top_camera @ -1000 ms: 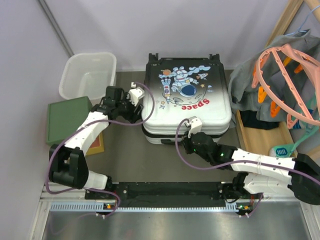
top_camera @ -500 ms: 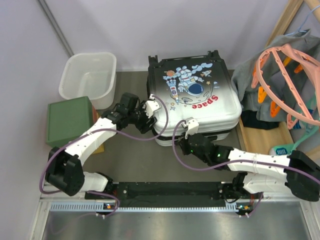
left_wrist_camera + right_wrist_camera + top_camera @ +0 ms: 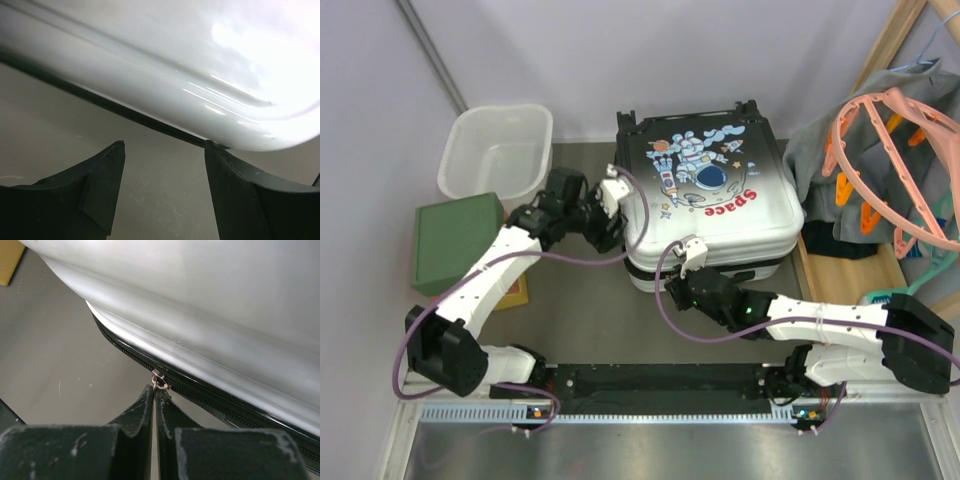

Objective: Open, take out, and arrange the luggage

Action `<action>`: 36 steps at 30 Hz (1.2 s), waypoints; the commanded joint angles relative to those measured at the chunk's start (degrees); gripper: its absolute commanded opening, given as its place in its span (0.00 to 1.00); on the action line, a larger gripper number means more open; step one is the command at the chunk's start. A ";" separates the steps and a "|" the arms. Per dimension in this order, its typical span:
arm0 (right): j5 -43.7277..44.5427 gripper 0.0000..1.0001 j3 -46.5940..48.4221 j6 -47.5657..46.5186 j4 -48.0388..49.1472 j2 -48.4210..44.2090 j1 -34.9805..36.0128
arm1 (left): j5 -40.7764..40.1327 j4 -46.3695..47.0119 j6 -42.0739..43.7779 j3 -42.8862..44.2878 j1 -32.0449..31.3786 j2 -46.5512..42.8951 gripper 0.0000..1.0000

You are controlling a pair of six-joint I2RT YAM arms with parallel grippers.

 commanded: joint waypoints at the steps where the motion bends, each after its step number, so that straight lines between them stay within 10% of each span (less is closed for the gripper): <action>1: -0.45 0.00 3.77 -0.12 5.73 -2.24 1.83 | 3.90 1.33 -9.65 14.66 6.06 1.68 0.69; 17: 0.25 0.00 5.17 3.74 -5.43 1.18 1.83 | -30.19 8.20 -42.46 53.78 6.51 40.50 0.73; 24: 1.75 0.00 5.96 5.85 -10.88 1.97 1.83 | -30.21 8.54 -48.43 74.70 8.88 56.07 0.76; 36: 2.46 0.00 7.98 6.12 -12.83 5.93 1.83 | -21.27 10.38 -50.64 75.96 9.50 65.14 0.76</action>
